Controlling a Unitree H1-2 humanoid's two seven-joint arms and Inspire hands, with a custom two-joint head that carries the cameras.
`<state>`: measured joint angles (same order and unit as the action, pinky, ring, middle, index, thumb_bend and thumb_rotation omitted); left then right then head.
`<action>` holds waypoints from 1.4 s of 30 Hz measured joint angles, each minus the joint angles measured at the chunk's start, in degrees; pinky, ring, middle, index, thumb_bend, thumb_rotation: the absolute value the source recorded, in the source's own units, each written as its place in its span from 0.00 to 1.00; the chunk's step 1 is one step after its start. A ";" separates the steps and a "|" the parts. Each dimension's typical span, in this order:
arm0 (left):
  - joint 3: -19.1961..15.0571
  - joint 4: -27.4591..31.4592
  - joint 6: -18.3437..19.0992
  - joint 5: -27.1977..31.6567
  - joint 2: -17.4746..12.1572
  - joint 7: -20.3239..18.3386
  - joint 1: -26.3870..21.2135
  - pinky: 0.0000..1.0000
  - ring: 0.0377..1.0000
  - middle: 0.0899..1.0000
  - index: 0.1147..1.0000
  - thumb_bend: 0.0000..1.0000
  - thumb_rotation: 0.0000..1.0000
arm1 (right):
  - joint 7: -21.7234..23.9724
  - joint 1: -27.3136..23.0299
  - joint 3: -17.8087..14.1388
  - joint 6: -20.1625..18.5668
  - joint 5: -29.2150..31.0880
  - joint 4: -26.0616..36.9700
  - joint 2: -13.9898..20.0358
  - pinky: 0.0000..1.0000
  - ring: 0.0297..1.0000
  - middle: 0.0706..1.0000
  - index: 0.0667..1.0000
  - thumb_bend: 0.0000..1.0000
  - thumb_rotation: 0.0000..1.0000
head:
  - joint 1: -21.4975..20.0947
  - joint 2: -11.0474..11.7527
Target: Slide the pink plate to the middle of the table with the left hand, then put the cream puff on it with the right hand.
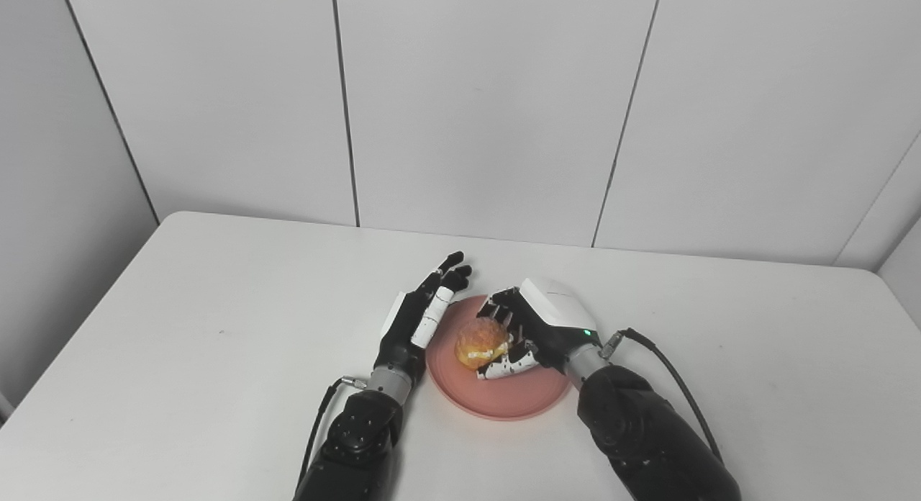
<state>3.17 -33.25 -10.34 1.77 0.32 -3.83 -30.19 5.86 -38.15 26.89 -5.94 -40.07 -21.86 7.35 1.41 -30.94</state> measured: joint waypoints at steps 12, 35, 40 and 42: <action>0.00 0.10 0.15 0.25 -0.02 -0.44 0.03 0.84 0.88 0.87 0.92 0.91 0.91 | 7.18 -0.01 1.00 -2.73 -3.43 4.25 1.19 0.88 0.89 0.87 0.75 1.00 0.28 | -0.97 -0.26; -0.13 1.57 1.31 0.52 -0.21 -2.09 0.61 0.79 0.91 0.88 0.89 0.89 0.90 | 0.44 6.18 -7.16 -0.07 2.08 11.52 0.60 0.64 0.76 0.77 0.73 0.91 0.70 | -2.55 -0.70; -0.88 1.66 1.55 1.31 0.02 -2.53 0.63 0.79 0.90 0.87 0.89 0.88 0.89 | -5.25 8.58 -15.26 5.52 13.04 12.37 -2.84 0.80 0.85 0.84 0.81 0.92 0.85 | -2.72 -0.88; -1.02 1.68 1.63 1.57 0.01 -2.70 0.63 0.79 0.90 0.87 0.89 0.88 0.89 | -7.14 9.71 -18.65 8.25 17.84 11.70 -4.02 0.82 0.86 0.85 0.83 0.93 0.87 | -2.72 -0.88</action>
<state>2.15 -31.57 -8.71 3.34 0.34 -6.53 -29.56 -1.29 -28.44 8.24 2.31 -22.23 -10.17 3.33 -1.32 -31.82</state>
